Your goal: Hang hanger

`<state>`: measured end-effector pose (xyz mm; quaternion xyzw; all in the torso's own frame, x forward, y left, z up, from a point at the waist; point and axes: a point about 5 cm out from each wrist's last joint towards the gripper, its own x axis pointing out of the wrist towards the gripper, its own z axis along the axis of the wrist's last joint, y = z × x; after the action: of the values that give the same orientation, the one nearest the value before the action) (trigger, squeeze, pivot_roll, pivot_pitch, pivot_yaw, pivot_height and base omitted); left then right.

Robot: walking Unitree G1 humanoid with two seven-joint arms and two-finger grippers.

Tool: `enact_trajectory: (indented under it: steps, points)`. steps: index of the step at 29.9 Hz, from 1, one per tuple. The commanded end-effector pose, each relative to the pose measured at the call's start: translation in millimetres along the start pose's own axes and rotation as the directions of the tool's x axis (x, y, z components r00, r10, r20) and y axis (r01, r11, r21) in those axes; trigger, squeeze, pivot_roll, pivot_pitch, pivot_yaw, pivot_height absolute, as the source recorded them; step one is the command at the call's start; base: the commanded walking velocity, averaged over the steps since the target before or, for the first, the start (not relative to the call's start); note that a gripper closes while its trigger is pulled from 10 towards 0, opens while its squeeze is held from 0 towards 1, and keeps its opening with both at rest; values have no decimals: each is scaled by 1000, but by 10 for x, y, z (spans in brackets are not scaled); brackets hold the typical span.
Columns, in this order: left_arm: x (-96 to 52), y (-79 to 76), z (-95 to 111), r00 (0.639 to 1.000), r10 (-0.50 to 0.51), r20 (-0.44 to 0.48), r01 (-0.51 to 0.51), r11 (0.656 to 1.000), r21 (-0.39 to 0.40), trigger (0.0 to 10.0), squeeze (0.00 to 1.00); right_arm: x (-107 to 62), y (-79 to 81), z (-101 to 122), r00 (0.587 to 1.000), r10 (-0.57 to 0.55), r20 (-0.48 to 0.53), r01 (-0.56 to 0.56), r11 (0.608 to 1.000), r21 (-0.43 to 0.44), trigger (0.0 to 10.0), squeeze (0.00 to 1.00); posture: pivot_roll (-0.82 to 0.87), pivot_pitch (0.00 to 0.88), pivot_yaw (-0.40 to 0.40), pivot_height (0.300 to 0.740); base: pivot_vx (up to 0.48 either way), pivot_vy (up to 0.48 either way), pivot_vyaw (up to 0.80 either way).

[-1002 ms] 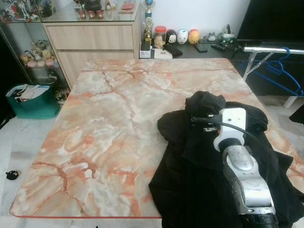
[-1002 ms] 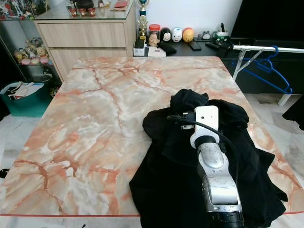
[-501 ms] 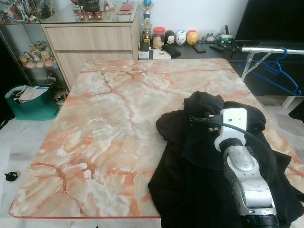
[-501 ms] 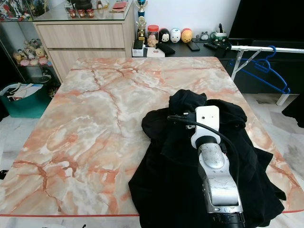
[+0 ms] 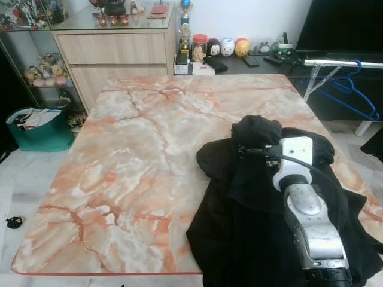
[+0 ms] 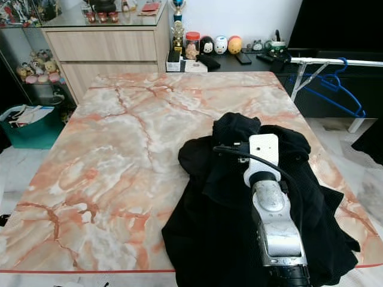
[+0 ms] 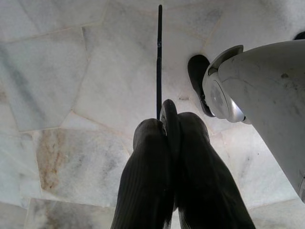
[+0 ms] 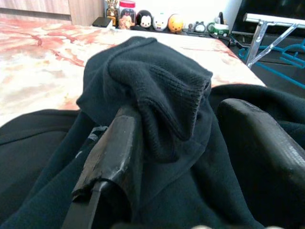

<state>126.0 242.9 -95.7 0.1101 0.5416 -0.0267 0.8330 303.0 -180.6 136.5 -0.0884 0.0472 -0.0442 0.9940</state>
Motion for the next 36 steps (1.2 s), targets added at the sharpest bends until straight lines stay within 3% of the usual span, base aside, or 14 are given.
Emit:
enact_trajectory:
  steps: [1,12,36]
  points:
    - [-4,20,-14,1000,3,-6,-3,1000,-4,10000,0,19,-10,21,1000,-7,9,7,1000,8,10000,0,-9,0,15,740,0,0,0]
    - [-5,19,-18,1000,4,-7,-4,1000,-7,10000,0,33,-7,13,1000,-9,21,9,1000,10,10000,0,-9,0,14,740,0,0,0]
    - [-5,22,-16,1000,6,-7,-6,1000,-3,10000,0,52,23,-11,1000,-10,23,10,1000,11,10000,0,-9,0,14,740,-281,0,0]
